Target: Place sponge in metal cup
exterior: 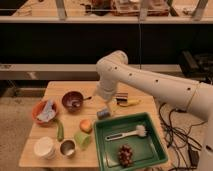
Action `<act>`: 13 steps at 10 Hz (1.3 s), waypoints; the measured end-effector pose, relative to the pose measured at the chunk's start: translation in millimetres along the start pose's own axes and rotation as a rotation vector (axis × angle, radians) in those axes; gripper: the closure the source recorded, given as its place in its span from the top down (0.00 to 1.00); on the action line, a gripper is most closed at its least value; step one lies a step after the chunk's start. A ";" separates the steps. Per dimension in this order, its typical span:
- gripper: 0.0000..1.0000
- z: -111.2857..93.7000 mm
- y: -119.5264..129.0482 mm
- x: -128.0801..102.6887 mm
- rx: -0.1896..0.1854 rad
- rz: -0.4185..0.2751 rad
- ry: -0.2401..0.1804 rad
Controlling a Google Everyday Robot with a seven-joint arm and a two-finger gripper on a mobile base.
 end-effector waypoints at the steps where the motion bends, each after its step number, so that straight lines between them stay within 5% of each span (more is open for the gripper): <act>1: 0.80 0.0 0.0 0.0 0.000 0.000 0.000; 9: 0.80 0.7 -0.9 0.1 0.003 -0.003 0.003; 13: 0.80 3.4 -41.3 7.3 0.090 -0.068 0.031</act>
